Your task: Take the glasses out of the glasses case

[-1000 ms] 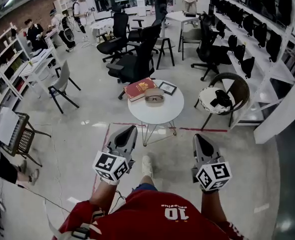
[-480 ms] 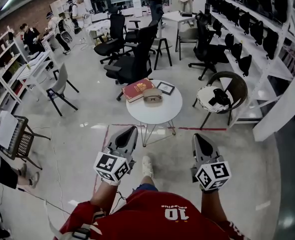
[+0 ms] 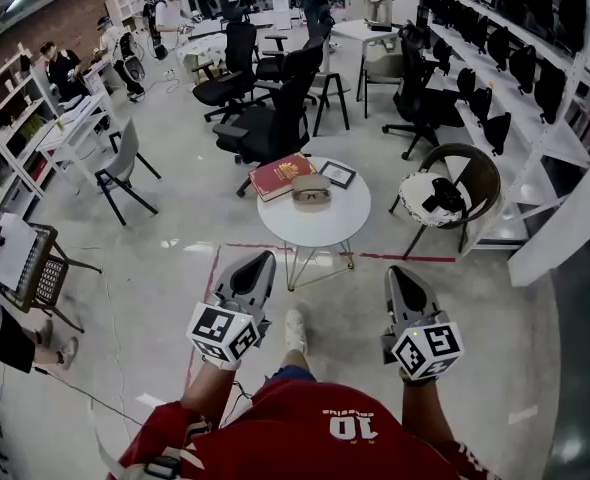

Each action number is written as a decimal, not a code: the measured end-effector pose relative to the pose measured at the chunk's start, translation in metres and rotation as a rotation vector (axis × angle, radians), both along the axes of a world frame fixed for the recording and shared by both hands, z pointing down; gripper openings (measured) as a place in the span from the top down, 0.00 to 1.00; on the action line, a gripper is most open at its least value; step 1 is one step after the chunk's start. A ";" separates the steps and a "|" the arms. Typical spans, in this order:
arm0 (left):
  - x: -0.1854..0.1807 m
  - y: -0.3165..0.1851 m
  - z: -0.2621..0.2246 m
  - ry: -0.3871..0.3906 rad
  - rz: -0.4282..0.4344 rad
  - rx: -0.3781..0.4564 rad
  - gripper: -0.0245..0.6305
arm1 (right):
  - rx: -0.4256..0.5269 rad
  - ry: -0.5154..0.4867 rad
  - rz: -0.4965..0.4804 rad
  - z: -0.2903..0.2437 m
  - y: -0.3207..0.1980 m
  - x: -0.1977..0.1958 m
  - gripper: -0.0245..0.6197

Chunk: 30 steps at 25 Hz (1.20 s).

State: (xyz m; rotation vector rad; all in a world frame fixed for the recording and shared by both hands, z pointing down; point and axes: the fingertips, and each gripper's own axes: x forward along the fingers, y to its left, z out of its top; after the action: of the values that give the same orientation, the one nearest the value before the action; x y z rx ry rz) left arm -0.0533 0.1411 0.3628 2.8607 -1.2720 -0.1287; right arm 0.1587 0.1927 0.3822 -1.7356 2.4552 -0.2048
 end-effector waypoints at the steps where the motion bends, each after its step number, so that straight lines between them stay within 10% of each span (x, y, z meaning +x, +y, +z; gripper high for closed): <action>1: -0.002 -0.001 0.001 0.000 -0.003 -0.001 0.95 | -0.002 -0.002 -0.004 0.000 -0.002 -0.002 0.94; 30: -0.011 -0.161 0.015 0.035 -0.046 -0.062 0.95 | -0.061 0.025 -0.066 0.005 -0.171 -0.013 0.94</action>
State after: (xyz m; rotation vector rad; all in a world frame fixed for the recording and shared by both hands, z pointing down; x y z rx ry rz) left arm -0.0641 -0.0199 0.3775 2.7661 -1.3124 -0.1371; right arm 0.1453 0.0213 0.3871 -1.6910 2.5524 -0.2684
